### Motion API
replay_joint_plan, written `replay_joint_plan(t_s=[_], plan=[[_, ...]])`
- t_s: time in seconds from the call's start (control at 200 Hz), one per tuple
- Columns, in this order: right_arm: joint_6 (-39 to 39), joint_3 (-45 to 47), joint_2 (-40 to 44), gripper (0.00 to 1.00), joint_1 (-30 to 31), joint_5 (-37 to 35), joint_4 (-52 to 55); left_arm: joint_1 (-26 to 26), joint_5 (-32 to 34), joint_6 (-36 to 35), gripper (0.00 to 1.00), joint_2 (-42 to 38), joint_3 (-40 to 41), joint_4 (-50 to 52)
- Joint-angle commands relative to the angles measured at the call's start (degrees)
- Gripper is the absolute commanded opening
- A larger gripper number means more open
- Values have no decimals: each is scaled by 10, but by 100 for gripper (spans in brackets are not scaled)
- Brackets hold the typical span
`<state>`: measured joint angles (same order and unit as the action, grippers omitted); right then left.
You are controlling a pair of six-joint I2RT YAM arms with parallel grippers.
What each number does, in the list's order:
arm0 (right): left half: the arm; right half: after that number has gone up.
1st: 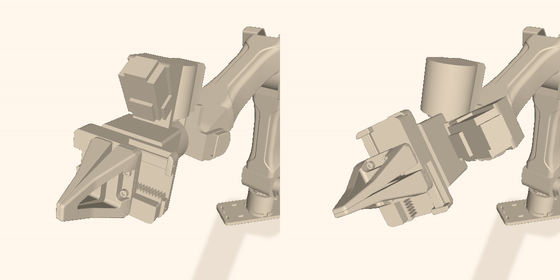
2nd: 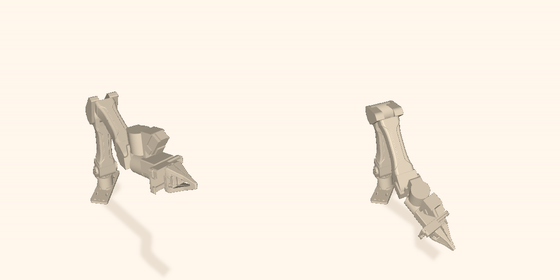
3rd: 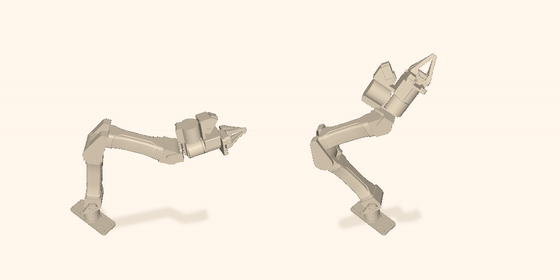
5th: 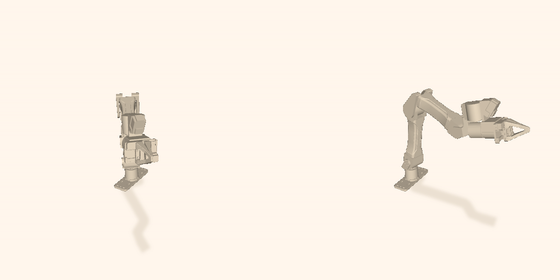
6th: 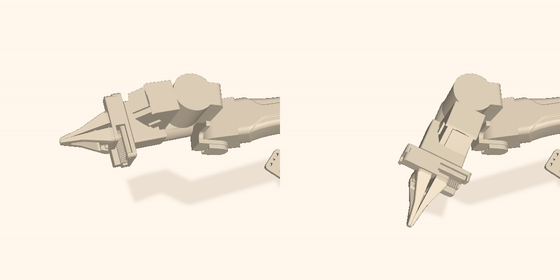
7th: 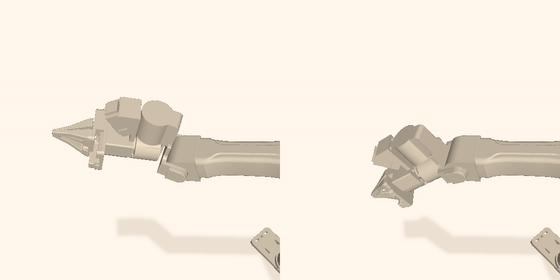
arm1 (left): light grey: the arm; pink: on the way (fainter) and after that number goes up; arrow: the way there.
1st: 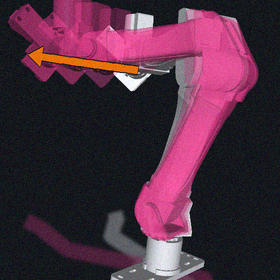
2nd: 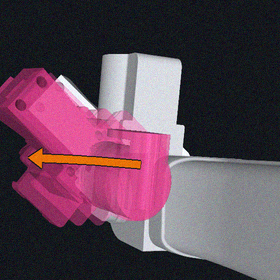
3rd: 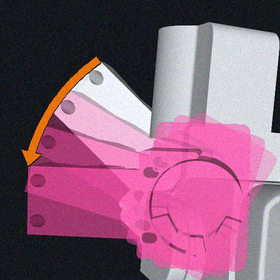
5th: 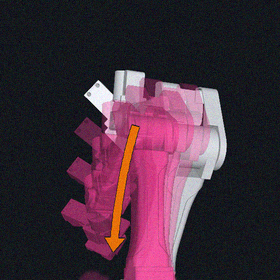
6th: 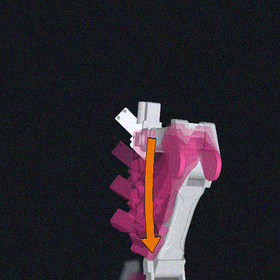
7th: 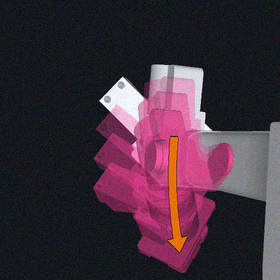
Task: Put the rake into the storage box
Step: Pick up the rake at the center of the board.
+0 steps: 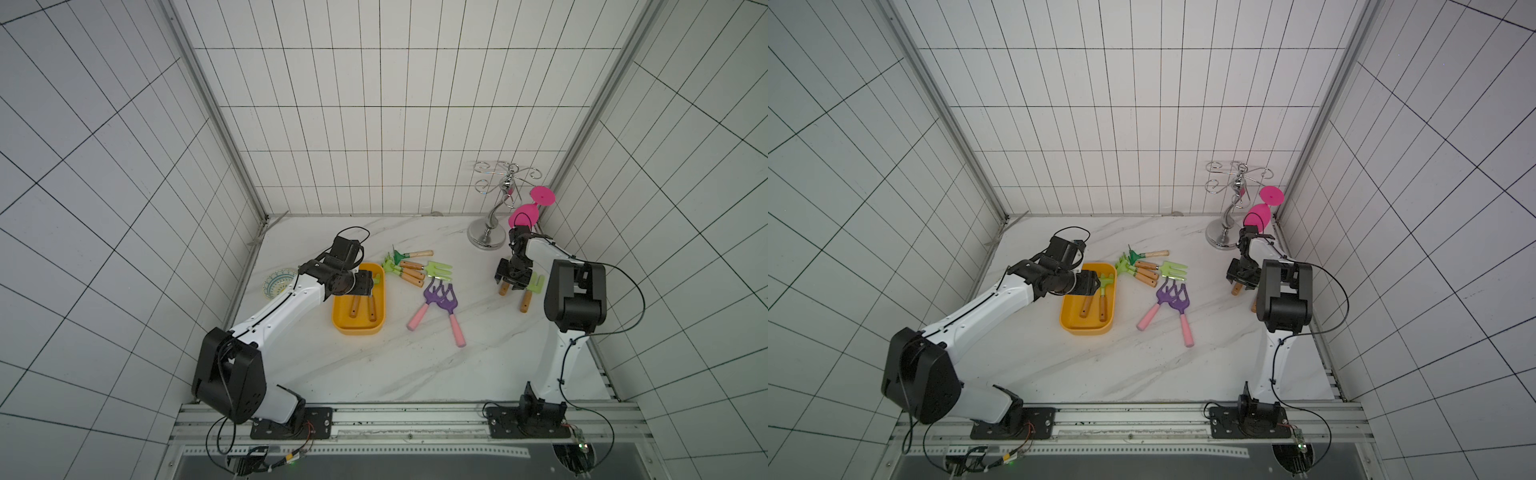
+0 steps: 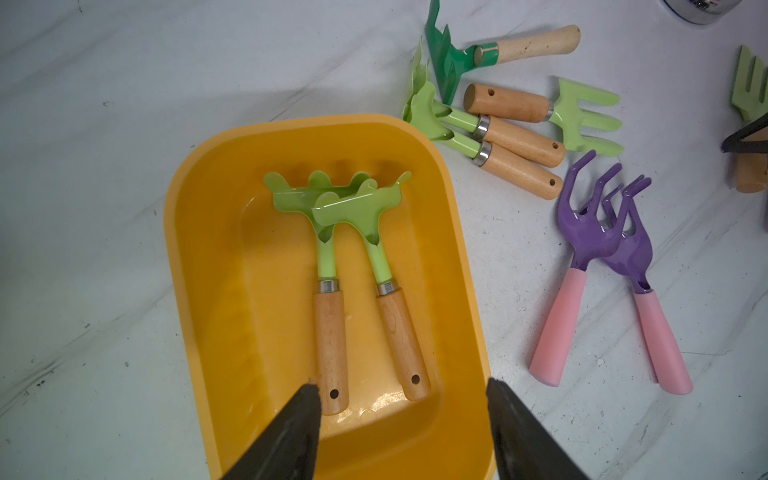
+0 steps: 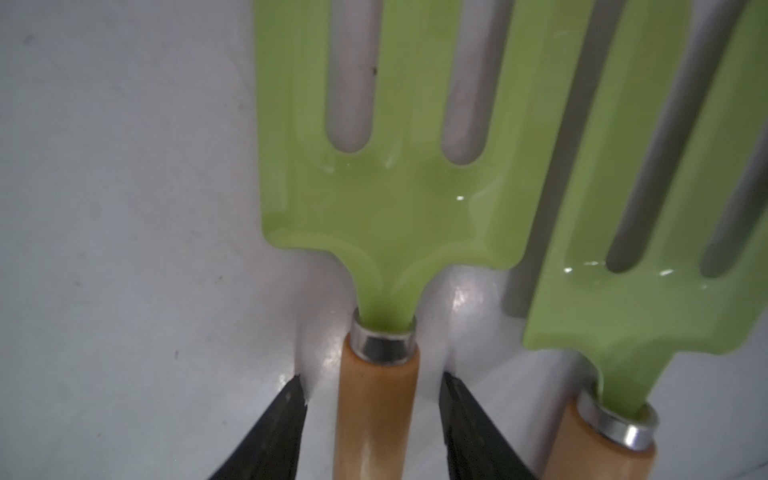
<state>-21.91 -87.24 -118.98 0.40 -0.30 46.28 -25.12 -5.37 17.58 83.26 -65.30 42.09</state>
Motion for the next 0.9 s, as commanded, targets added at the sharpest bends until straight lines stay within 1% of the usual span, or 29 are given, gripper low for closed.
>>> replay_joint_plan(t_s=[0.0,0.135,0.315,0.54,0.67,0.705,0.76,0.834,0.894], plan=[[-20,-2,-6,47,6,0,-31,1,7,4,65,-12,-10,6],[-25,18,2,34,11,-4,-36,0,8,7,65,-16,-8,9],[-31,84,55,16,25,4,-40,0,4,9,65,-17,-7,13],[-20,121,118,11,38,28,-40,-1,-8,10,65,-9,-12,14],[-11,134,179,11,73,49,-26,0,-30,8,65,-16,-13,11],[-9,136,198,11,84,60,-21,0,-42,10,65,-22,-10,5],[-6,135,226,11,100,80,-15,3,-81,14,65,-33,-4,-11],[2,134,265,12,129,126,-18,10,-172,23,65,-52,14,-55],[5,132,291,12,152,170,-38,17,-252,37,65,-64,33,-116]])
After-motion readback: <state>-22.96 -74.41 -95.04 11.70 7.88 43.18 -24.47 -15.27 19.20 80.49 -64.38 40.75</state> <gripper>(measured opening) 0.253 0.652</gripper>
